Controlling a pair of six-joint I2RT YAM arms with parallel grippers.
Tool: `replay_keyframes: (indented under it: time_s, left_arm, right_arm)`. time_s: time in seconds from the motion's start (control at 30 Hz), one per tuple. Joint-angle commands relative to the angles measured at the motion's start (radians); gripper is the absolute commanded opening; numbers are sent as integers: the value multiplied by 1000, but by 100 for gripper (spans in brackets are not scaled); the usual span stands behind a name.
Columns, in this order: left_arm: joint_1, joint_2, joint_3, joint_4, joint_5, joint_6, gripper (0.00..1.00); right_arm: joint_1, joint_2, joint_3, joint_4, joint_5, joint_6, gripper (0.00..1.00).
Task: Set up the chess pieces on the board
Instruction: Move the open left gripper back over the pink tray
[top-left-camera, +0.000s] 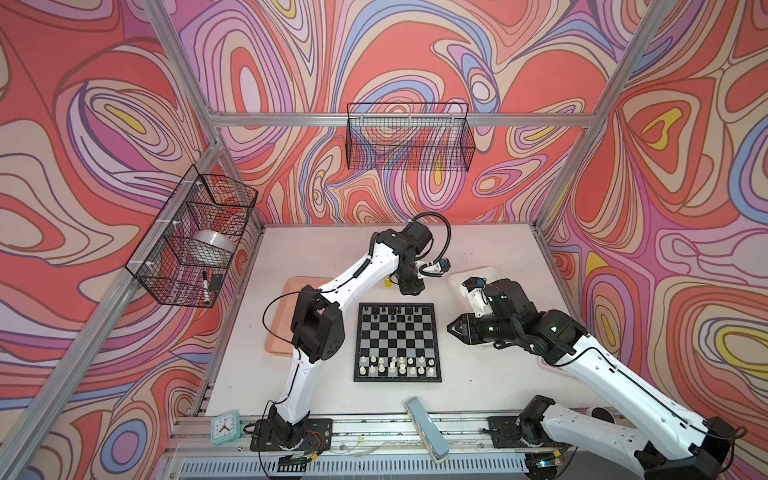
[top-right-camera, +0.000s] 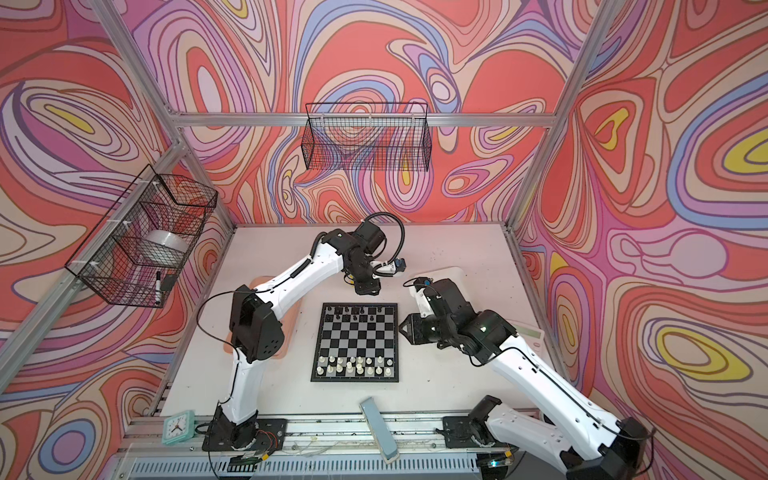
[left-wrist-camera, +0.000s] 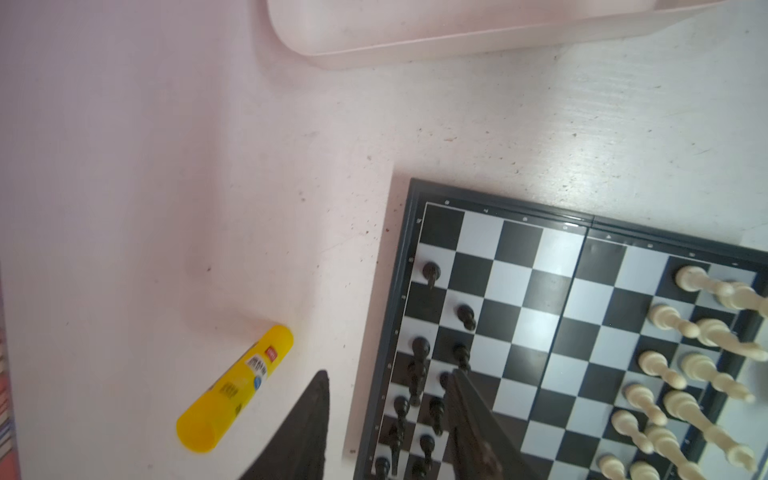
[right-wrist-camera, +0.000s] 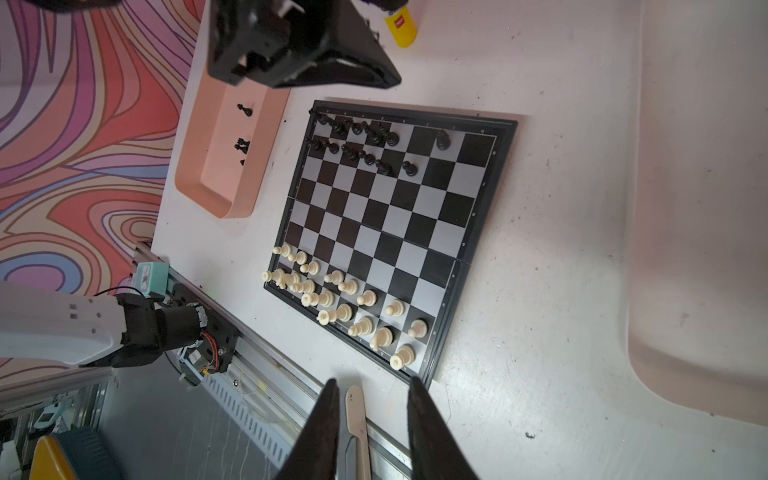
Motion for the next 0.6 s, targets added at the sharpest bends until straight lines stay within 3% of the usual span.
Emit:
replay_keyframes:
  time_s: [0.0, 0.3, 0.43, 0.57]
  left_arm:
    - [86, -130, -36, -113, 41, -65, 47]
    - [374, -512, -524, -41, 14, -152, 40]
    - [517, -606, -693, 24, 8, -194, 37]
    - [601, -626, -818, 114, -34, -228, 36]
  right_arm:
    - [-5, 30, 32, 25, -68, -34, 29]
    - [-6, 106, 35, 65, -103, -64, 29]
    - [-6, 128, 20, 81, -103, -68, 29]
    - [-5, 156, 20, 95, -108, -70, 28]
